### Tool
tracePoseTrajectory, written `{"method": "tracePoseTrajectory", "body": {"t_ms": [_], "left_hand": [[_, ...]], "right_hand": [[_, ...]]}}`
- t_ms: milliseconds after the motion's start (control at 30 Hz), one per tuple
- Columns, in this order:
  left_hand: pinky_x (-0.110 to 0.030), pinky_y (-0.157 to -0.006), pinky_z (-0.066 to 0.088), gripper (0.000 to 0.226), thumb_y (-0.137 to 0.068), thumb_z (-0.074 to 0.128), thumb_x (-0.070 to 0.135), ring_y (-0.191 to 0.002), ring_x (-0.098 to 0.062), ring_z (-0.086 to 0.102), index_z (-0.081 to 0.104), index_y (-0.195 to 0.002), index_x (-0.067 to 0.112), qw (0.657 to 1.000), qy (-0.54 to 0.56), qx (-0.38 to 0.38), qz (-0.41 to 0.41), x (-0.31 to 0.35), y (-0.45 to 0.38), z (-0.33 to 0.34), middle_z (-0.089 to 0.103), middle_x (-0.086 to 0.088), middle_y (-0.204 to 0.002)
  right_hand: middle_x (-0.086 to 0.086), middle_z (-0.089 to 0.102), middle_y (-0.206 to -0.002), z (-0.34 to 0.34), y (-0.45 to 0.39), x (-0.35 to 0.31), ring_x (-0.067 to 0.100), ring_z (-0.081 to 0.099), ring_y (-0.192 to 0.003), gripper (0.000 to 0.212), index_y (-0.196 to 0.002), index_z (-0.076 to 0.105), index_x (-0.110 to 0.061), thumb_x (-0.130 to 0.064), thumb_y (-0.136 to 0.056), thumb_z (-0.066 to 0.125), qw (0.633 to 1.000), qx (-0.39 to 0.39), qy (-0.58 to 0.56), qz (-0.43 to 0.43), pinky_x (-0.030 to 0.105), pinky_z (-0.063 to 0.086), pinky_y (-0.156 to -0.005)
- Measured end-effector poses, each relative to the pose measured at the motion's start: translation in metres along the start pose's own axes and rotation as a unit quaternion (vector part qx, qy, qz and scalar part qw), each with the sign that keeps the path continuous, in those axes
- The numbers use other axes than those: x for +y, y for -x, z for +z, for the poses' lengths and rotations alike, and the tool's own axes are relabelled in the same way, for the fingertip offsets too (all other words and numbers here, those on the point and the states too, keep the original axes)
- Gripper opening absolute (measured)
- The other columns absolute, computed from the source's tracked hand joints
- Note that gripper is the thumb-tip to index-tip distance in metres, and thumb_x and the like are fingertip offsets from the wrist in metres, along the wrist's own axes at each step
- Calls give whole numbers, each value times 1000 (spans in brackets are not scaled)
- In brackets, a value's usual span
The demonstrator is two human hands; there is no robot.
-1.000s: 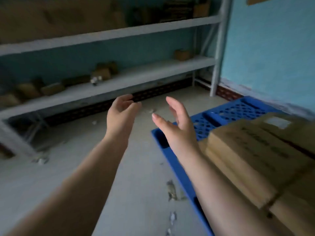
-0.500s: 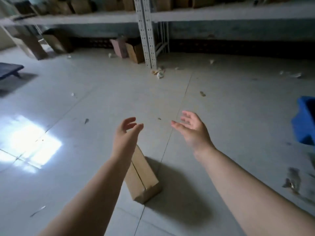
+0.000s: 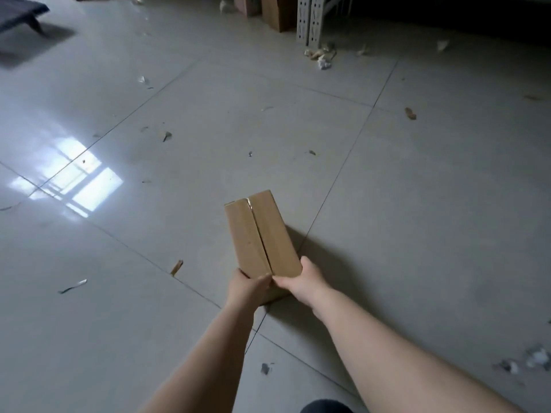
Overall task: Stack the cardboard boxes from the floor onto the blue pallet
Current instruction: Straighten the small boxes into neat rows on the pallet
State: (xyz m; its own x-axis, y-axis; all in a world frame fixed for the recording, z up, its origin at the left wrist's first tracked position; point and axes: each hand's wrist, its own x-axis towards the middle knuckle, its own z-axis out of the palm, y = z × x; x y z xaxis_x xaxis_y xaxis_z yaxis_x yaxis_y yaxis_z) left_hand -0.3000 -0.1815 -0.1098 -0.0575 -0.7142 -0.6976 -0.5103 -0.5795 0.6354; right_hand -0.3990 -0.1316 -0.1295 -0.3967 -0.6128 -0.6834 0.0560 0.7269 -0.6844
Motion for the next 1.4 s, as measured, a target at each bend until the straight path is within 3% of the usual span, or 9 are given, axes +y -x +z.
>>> {"method": "tracePoseTrajectory", "body": {"t_ms": [100,200,300,433,600,800,1000,1167,1400], "left_hand": [[-45,-78,52,40,-82,63,13,-102,-31,61,49,-120,11,996,-9,10,88,28,8,7,62,-11,-104],[-26,-50,43,39,-81,65,20,-73,-11,59,52,-118,17,987,7,-34,155,77,32,19,61,4,-90],[-22,-51,38,42,-82,65,28,-71,-5,56,52,-120,18,972,25,-89,215,137,75,46,63,3,-99],[-7,-37,39,30,-81,66,31,-64,3,57,54,-107,23,932,45,-184,310,206,167,94,61,10,-88],[0,-40,39,36,-80,65,37,-57,16,59,56,-111,22,855,29,-316,410,233,300,156,64,7,-98],[-5,-47,45,15,-80,63,34,-64,12,64,59,-94,35,767,31,-479,427,182,461,215,72,11,-83],[-8,-52,48,28,-74,60,45,-69,8,65,66,-98,32,667,-12,-605,434,93,574,240,72,18,-81],[-34,-83,54,22,-76,63,42,-78,-8,67,70,-88,25,613,-72,-672,409,30,640,250,71,5,-85],[-29,-73,50,20,-69,66,50,-74,-2,64,68,-77,31,563,-102,-737,359,-52,691,233,68,15,-72]], "right_hand": [[8,61,-120,-8,7,-6,20,58,-102,47,-116,51,-13,-29,-77,73,994,40,-100,-9,28,45,-86],[2,67,-108,-49,27,-33,16,62,-93,34,-103,57,-25,-34,-74,73,972,157,-153,-78,32,51,-84],[0,62,-110,-113,63,-72,16,60,-96,40,-107,57,-29,-38,-72,73,937,267,-170,-149,34,51,-87],[0,55,-117,-209,134,-101,16,56,-105,55,-121,52,-27,-45,-73,71,866,402,-201,-217,34,50,-91],[-4,55,-113,-300,253,-81,9,55,-98,59,-120,52,-25,-57,-72,65,747,558,-251,-259,15,47,-71],[-4,63,-112,-341,401,-4,13,61,-101,76,-117,56,-23,-70,-57,58,591,702,-296,-264,32,54,-83],[-12,64,-113,-336,516,87,-1,62,-98,58,-118,52,-35,-58,-68,68,440,807,-284,-273,19,53,-76],[-13,63,-113,-318,581,146,-2,60,-99,55,-115,54,-32,-56,-68,68,324,879,-262,-232,12,50,-72],[-8,67,-103,-271,647,203,1,64,-92,58,-108,59,-24,-57,-61,68,213,930,-248,-170,16,52,-73]]}}
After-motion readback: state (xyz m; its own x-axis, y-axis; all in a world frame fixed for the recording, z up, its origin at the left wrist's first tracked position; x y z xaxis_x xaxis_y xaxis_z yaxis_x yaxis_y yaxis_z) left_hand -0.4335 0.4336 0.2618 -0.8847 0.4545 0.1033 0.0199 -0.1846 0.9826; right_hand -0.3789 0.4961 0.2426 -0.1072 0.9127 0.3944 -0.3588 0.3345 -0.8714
